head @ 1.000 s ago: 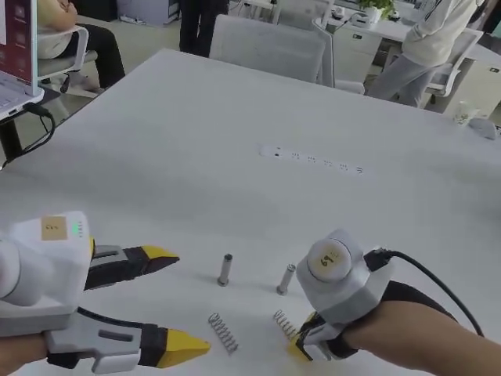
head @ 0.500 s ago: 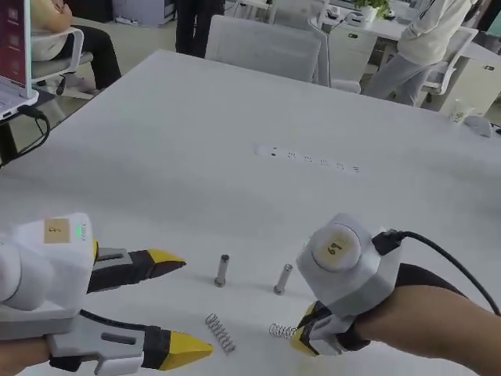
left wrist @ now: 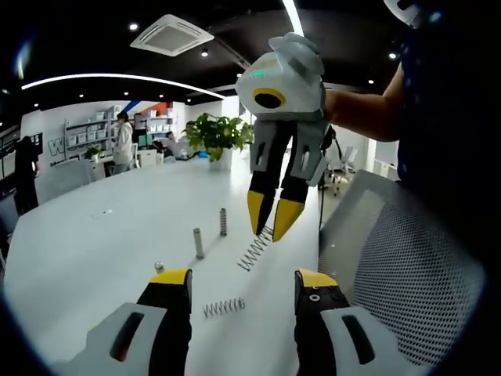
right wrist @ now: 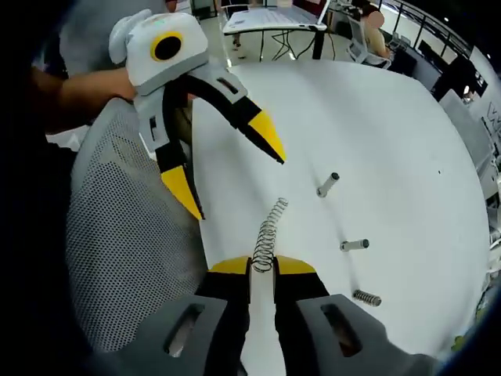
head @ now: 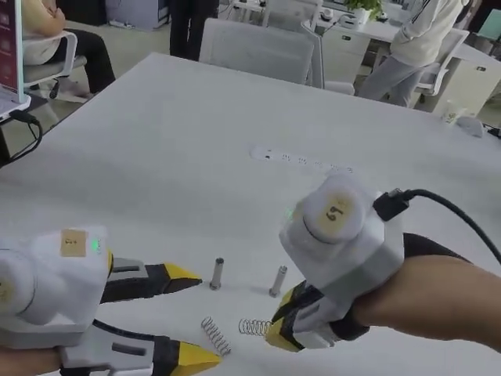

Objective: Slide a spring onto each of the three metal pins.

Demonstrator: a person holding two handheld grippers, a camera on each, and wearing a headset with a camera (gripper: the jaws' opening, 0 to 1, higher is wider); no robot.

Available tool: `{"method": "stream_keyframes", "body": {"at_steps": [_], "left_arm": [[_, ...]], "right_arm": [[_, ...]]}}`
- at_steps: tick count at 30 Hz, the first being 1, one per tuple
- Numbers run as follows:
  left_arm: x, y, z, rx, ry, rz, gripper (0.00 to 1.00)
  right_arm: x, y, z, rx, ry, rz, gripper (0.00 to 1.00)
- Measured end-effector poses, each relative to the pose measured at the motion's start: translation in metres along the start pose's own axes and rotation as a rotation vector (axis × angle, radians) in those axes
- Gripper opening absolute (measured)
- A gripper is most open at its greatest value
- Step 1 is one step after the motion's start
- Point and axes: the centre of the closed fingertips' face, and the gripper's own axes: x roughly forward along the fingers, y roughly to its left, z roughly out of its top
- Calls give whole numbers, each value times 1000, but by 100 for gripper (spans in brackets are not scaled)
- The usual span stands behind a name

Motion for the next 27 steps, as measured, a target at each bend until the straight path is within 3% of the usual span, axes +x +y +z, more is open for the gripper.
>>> {"method": "stream_keyframes", "body": {"at_steps": [12,27], "left_arm": [[-4,-5,5,126,-4,-40,29],[-8,-17,6,200,12,-70,11]], "right_arm": [[-4,16,25,-43,18,40,8],[-13,32,33,-71,49,97,8]]}}
